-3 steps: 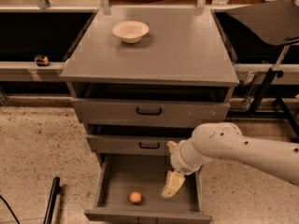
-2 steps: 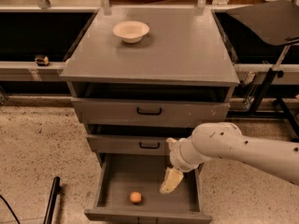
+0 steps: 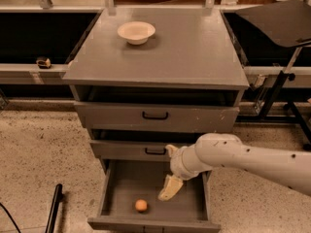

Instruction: Pick orange from bottom drawer and place on counter

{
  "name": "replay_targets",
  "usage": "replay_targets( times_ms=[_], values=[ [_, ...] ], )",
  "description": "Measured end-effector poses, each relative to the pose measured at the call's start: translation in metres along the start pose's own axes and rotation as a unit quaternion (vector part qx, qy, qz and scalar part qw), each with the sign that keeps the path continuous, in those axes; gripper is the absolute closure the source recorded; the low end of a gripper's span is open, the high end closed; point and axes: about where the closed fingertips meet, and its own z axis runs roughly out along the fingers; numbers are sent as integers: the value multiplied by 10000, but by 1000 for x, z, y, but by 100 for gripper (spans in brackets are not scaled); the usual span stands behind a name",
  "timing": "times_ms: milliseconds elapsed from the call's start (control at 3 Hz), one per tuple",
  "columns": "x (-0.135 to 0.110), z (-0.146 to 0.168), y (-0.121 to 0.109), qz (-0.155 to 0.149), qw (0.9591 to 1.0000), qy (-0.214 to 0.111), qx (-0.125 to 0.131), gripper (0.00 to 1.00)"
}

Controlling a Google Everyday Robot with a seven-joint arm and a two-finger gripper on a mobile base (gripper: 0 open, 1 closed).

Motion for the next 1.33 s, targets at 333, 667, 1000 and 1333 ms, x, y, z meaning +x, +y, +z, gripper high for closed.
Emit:
replay_targets(
  times_ms=[333,667,1000,1333],
  values=[
    [-8,55,-5,-241,9986,-454,109,0],
    [-23,62,-18,-440,9964,-601,409,0],
    [-23,61,-18,-427,9964,-603,413,0],
    [-17,83,-34,-264,9954,-789,476,0]
  ],
)
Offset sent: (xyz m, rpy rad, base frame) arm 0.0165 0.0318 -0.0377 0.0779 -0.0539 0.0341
